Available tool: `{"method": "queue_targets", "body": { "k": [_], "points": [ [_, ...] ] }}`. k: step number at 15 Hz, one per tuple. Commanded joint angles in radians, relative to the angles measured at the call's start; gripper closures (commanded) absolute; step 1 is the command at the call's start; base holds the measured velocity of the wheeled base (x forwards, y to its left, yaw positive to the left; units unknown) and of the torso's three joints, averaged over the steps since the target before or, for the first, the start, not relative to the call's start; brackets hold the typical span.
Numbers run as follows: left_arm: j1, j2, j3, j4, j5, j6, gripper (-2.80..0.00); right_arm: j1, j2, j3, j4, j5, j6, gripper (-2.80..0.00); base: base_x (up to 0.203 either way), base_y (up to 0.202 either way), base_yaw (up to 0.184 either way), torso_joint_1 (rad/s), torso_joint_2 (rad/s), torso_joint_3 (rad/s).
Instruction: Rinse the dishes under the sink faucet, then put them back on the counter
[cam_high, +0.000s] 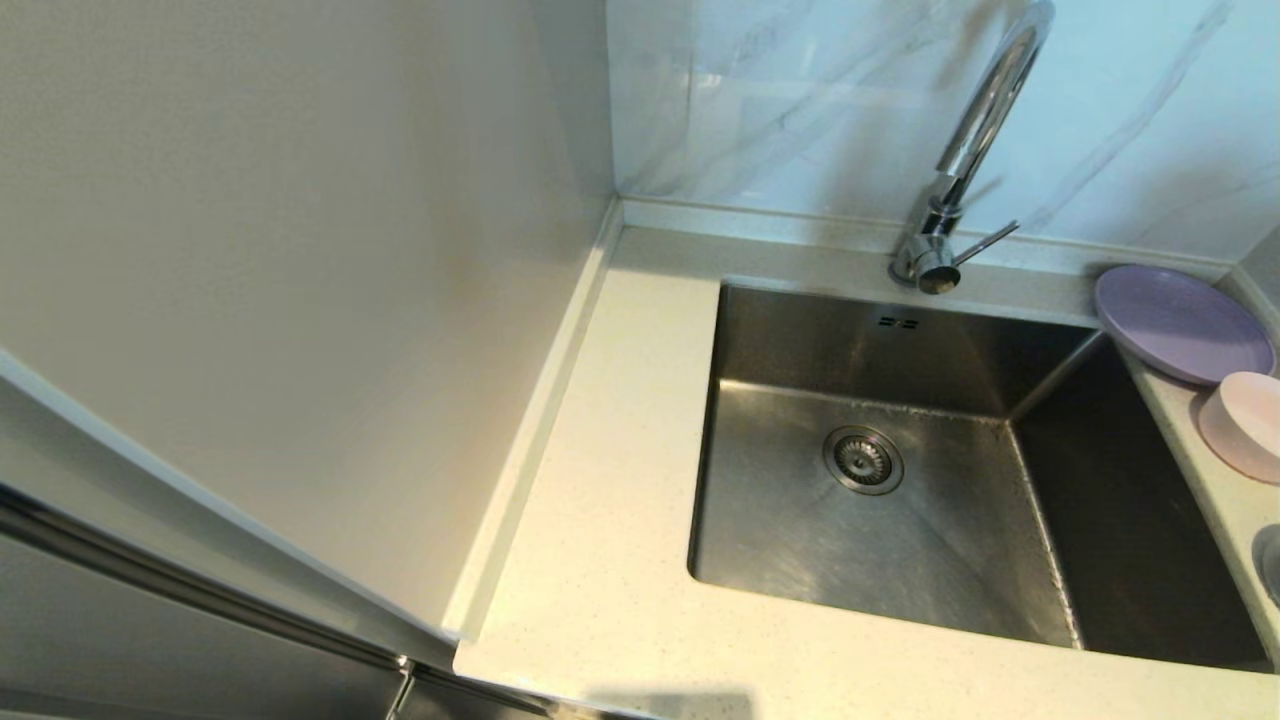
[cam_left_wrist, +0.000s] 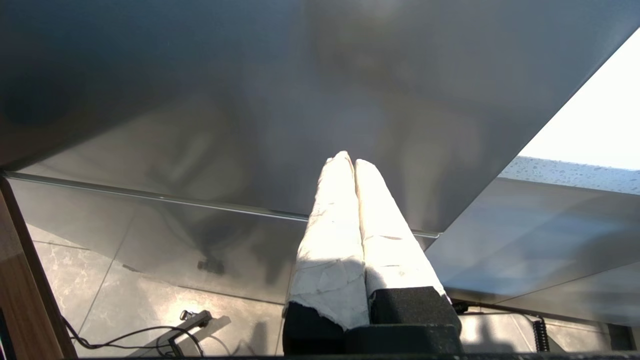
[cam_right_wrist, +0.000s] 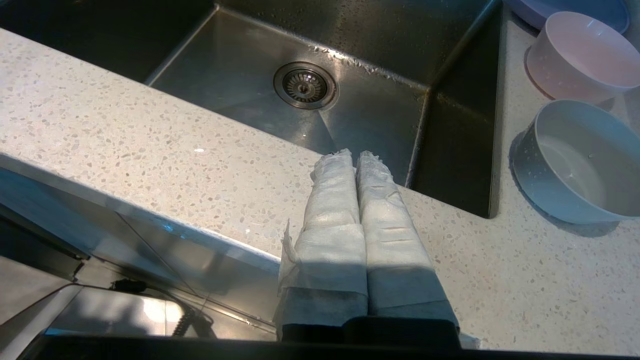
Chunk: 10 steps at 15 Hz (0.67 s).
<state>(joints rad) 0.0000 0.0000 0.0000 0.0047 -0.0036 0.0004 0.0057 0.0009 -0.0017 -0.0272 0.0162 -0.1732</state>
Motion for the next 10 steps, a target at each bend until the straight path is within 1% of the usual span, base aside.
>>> {"method": "queue_targets", "body": {
  "k": [1,3,10],
  "points": [
    [0.0,0.0,0.0,0.0,0.001,0.0,0.0,0.0,0.004,0.011,0.002,0.001,-0.013,0.0,0.0,0.0,0.0,0.0,0.0,0.0],
    [0.0,0.0,0.0,0.0,0.001,0.0,0.0,0.0,0.002,0.012,0.003,0.001,-0.048,0.0,0.0,0.0,0.0,0.0,0.0,0.0],
    [0.0,0.0,0.0,0.0,0.001,0.0,0.0,0.0,0.003,0.012,0.001,0.001,-0.038,0.0,0.0,0.0,0.0,0.0,0.0,0.0]
  ]
}}
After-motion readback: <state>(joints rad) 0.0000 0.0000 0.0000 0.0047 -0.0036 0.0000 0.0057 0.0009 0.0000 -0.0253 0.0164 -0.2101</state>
